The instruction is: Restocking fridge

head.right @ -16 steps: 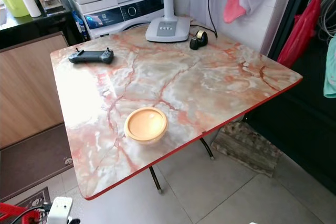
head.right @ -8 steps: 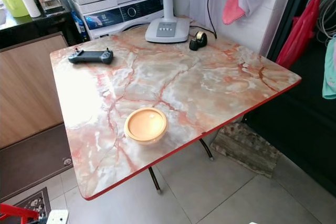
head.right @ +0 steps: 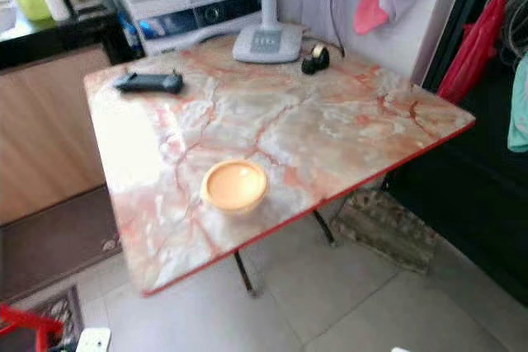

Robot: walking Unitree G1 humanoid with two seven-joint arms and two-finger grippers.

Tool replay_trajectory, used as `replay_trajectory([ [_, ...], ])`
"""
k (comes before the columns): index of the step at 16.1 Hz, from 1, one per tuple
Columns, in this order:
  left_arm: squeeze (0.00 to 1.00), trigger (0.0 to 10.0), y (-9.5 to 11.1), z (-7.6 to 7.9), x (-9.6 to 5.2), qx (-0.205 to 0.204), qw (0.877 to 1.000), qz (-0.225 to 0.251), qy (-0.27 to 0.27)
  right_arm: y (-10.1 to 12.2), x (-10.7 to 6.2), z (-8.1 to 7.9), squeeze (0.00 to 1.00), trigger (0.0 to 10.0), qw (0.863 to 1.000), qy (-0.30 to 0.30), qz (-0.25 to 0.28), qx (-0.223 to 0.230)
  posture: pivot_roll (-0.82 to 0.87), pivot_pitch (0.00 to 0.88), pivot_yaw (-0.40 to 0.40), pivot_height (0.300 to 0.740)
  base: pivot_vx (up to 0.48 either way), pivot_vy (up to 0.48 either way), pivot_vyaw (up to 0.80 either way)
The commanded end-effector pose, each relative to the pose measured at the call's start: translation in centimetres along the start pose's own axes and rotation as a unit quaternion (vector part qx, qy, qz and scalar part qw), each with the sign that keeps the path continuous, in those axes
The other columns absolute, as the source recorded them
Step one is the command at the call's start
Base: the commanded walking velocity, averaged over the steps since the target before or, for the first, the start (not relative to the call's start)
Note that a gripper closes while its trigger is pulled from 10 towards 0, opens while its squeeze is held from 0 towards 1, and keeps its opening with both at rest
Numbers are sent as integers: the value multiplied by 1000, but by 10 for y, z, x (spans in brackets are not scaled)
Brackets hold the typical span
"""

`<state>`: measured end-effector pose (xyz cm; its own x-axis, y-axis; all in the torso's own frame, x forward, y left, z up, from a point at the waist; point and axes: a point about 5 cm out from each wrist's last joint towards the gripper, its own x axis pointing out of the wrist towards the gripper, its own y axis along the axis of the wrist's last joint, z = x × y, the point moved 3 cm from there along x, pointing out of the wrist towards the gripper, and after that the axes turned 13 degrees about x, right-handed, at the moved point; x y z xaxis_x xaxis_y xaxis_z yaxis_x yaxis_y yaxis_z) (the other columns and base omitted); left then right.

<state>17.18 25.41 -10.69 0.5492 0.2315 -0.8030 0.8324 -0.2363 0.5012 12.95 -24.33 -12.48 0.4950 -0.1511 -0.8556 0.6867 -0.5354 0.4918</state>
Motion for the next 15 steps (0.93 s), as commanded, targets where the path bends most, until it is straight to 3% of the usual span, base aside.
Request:
replay_trajectory([
  [1, 0, 10000, -10, 1, -2, 2, 1000, -18, 1, -5, -1, 0, 0, 10000, 1000, 0, -11, 0, 46, 0, 39, 740, 0, 0, 0],
  [15, 0, 10000, -10, 5, -1, 9, 1000, -23, -11, -5, 0, -1, 0, 10000, 1000, 5, -10, 3, 46, 0, 29, 740, 0, 0, 0],
])
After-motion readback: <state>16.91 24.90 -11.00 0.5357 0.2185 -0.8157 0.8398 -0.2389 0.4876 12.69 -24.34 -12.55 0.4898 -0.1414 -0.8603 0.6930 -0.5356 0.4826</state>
